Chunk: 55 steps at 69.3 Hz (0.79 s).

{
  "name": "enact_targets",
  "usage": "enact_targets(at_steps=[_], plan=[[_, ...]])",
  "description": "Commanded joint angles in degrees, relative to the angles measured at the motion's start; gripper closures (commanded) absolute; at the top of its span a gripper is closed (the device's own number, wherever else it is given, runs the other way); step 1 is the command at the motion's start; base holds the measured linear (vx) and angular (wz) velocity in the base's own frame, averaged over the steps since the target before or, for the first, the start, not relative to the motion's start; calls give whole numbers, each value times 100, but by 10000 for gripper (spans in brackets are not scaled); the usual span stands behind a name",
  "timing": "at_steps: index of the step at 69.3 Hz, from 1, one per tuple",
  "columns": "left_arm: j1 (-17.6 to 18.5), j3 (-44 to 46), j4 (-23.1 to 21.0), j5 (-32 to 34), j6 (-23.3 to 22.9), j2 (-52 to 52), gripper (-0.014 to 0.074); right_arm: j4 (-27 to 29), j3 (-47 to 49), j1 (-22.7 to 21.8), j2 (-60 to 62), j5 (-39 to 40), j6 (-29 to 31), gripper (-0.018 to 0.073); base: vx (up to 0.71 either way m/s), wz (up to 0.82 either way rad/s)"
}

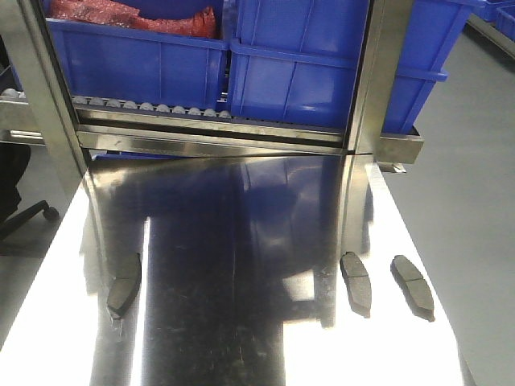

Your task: Move and align brake pads A on conveyor

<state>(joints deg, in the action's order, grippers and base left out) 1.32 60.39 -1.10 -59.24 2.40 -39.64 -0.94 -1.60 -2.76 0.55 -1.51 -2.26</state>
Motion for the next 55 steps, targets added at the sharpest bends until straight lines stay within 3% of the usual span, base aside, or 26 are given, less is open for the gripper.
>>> enact_targets(at_steps=[1, 42, 55], plan=[[15, 149, -41, 490, -15, 63, 603, -8, -38, -22, 61, 475, 17, 563, 0, 0], [15, 149, -41, 383, -15, 184, 603, -8, -38, -22, 61, 500, 34, 563, 0, 0], [15, 149, -41, 383, -15, 184, 603, -8, -32, -22, 61, 1175, 34, 563, 0, 0]])
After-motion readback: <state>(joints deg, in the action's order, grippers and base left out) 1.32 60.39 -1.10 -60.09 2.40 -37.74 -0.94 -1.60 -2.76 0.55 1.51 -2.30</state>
